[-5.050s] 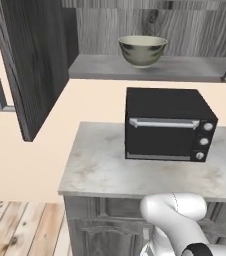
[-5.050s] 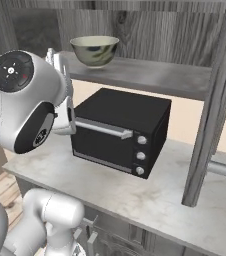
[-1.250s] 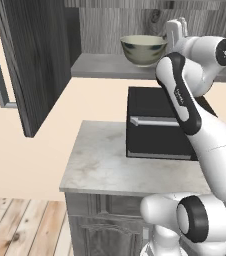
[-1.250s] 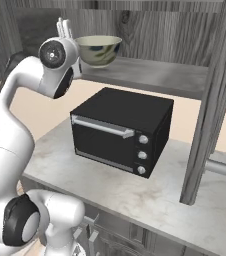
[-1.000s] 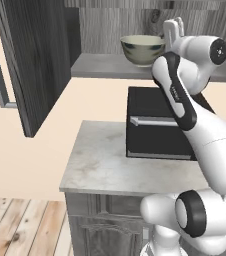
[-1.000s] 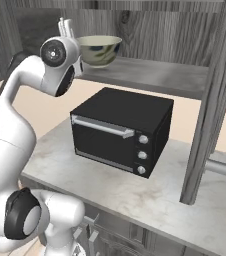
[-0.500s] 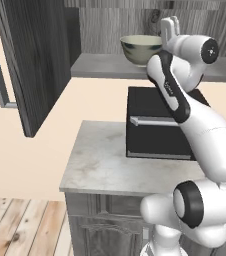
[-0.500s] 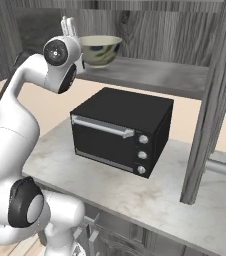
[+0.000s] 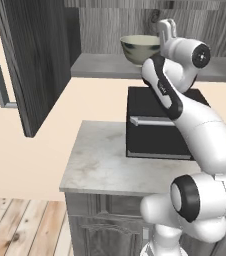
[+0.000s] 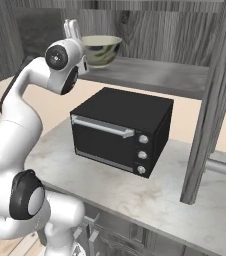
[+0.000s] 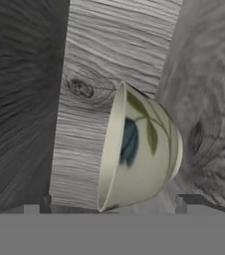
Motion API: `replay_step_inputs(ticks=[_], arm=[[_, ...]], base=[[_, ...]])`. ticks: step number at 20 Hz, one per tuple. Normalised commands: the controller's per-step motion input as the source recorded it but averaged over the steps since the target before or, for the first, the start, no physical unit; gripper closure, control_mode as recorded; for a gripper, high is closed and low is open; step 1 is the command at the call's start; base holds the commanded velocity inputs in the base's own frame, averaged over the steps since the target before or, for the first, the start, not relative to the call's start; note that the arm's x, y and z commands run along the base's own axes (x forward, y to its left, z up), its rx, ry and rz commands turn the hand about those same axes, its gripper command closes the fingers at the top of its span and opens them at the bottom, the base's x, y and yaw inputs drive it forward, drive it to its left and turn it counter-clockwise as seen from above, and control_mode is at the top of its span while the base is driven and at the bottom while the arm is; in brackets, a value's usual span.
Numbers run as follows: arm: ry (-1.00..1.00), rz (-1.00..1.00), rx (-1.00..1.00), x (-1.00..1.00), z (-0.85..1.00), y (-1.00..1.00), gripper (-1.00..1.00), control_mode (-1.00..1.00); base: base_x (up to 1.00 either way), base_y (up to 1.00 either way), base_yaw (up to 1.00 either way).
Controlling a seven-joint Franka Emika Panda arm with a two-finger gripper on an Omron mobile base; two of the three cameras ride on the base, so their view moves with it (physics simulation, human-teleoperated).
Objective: Move the bowls from the cabinet to the plates on the dining table.
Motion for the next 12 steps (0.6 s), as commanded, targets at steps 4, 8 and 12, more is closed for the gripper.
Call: replay_step_inputs(ticks=[4,8,12], arm=[[0.14,-0.03,0.00,0.25,0.00,-0.04,-1.00,-1.00],[0.10,0.00,0.00,0.31,0.00,0.00,-1.00,-1.00],[0.00,0.00,0.00,0.27,-0.01,0.00,-1.00,-1.00]], base=[[0.00,0.00,0.00],[0.00,0.00,0.00],[0.00,0.00,0.00]])
